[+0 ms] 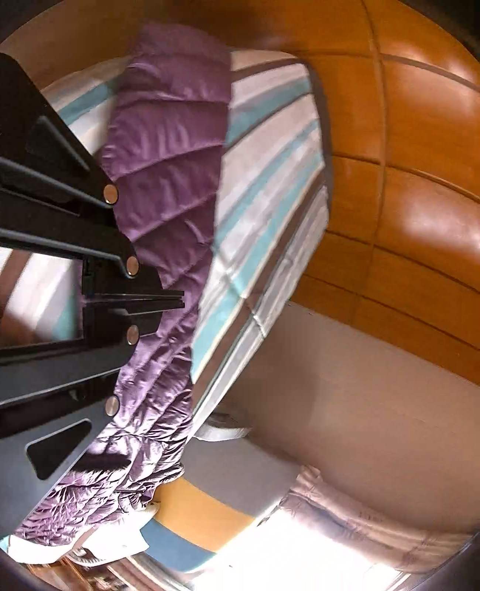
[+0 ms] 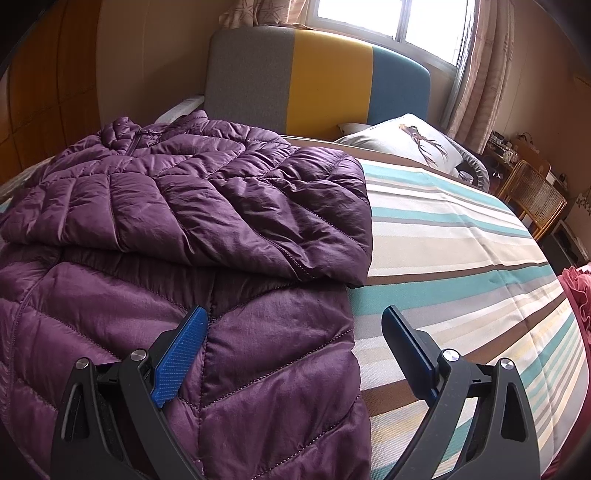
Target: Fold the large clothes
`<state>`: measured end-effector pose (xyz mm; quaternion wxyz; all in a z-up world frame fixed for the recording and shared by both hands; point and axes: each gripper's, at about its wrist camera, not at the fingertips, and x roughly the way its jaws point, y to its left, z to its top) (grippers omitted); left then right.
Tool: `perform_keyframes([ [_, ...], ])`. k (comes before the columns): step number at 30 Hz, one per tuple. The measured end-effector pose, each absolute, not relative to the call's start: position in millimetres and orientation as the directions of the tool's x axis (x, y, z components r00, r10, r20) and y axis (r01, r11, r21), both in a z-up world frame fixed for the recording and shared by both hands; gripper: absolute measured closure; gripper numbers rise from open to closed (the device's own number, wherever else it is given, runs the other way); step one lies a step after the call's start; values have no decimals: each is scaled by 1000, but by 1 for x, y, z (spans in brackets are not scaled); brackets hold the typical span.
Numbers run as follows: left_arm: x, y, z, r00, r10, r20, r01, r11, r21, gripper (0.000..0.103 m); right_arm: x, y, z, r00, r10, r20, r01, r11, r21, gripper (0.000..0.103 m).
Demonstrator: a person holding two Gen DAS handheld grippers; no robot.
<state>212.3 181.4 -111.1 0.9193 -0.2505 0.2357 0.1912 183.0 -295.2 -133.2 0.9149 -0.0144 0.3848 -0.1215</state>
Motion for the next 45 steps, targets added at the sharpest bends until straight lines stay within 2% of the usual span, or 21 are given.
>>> perform_keyframes([
  [2,199,195,-122,799,227,-557,-511,745,-430,92,183,-298,-133,674,-230,-702,210,971,-116,9],
  [3,188,207,-130,779,238,-580,-553,696,-457,69,183,-297,-133,674,-229,-703,210,971,-115,9],
  [4,178,217,-138,768,248,-590,-581,657,-480,55,183,-297,-133,673,-229,-703,210,971,-115,9],
  [10,112,288,-185,667,283,-689,-742,334,-581,48,183,-298,-133,673,-229,-703,209,971,-117,9],
  [11,99,297,-193,673,287,-681,-739,276,-614,47,183,-298,-133,673,-229,-704,209,971,-116,9],
  [12,89,307,-202,667,282,-690,-744,213,-633,37,183,-298,-133,673,-229,-704,209,971,-116,9],
  [15,85,325,-224,713,214,-668,-696,99,-711,32,183,-298,-133,671,-230,-704,209,971,-118,9],
  [17,83,332,-225,716,244,-654,-686,69,-725,35,183,-299,-133,672,-231,-704,209,971,-119,9],
  [20,85,338,-218,682,310,-662,-713,82,-696,51,183,-299,-133,671,-230,-705,208,971,-119,9],
  [24,92,340,-198,646,384,-660,-746,135,-653,91,183,-298,-133,672,-230,-704,209,971,-118,9],
  [25,95,338,-189,639,407,-653,-754,162,-636,96,183,-298,-133,671,-230,-705,209,971,-119,9],
  [29,111,317,-153,665,462,-586,-739,297,-605,98,183,-298,-133,671,-230,-705,209,971,-118,9],
  [34,149,279,-113,739,451,-500,-673,485,-558,98,184,-298,-133,671,-230,-705,209,971,-118,9],
  [38,186,227,-79,802,404,-440,-589,658,-469,98,184,-299,-133,671,-229,-705,209,971,-117,9],
  [45,238,132,-44,879,253,-403,-400,852,-337,99,184,-299,-133,671,-224,-707,208,972,-110,9],
])
